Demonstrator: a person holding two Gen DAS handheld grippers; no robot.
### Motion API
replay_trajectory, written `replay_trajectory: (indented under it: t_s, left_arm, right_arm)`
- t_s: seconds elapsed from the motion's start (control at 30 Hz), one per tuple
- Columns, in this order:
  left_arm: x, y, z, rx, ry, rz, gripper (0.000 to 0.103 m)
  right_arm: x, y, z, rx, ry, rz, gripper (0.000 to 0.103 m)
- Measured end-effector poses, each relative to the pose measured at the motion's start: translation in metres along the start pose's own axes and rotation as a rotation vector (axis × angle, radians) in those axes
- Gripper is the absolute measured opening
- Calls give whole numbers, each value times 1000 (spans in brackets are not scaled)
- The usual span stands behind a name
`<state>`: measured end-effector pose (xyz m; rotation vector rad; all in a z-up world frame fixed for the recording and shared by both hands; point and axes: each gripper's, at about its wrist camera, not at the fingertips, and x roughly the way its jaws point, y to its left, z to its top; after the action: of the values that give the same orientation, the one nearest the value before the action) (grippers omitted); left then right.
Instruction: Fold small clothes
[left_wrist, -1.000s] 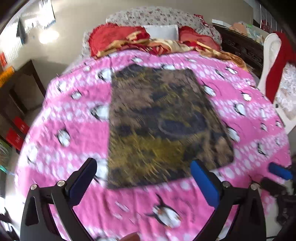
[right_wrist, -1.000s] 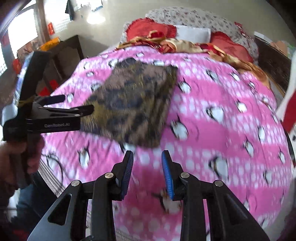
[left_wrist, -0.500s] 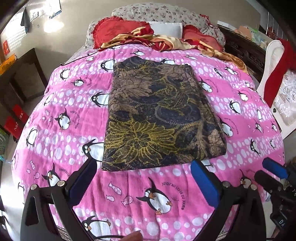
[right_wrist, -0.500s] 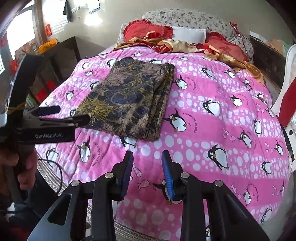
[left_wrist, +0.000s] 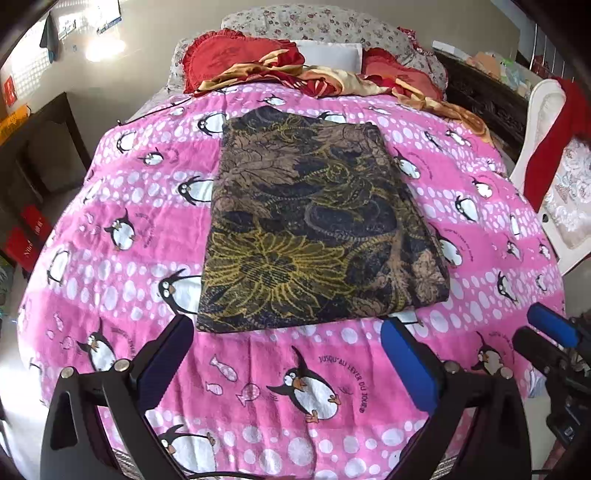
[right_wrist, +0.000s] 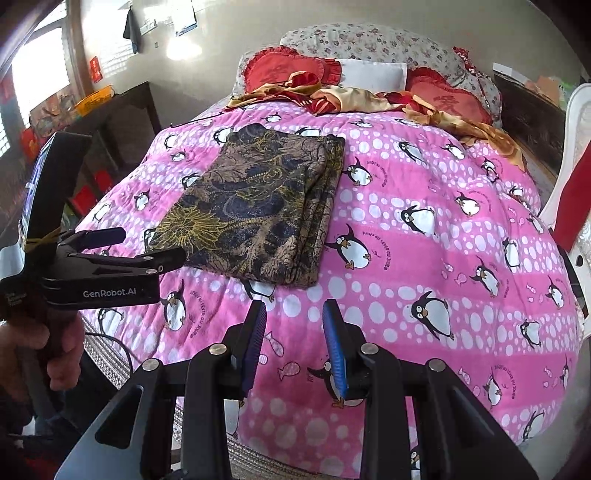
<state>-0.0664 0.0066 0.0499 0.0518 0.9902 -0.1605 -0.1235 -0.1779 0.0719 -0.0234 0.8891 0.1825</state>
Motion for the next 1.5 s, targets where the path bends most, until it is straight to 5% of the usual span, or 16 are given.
replay_trajectory:
  t_s: [0.23, 0.47, 0.63, 1.1, 1.5]
  left_arm:
    - [12, 4, -15, 15, 32, -44, 103]
    - [-5, -1, -21, -7, 9, -27, 103]
    - [-8, -5, -30, 15, 24, 14, 103]
    - [-28, -20, -32, 55, 4, -51, 103]
    - [-31, -24, -25, 49, 12, -33, 103]
  right_arm:
    - [15, 3, -5, -15, 51, 27, 75]
    - [36, -14, -5, 66, 105, 9, 75]
    - [29, -15, 6, 19, 90, -28, 75]
    - [-2, -5, 2, 22, 29, -29, 75]
    - [-11, 2, 11, -2, 3, 2, 75]
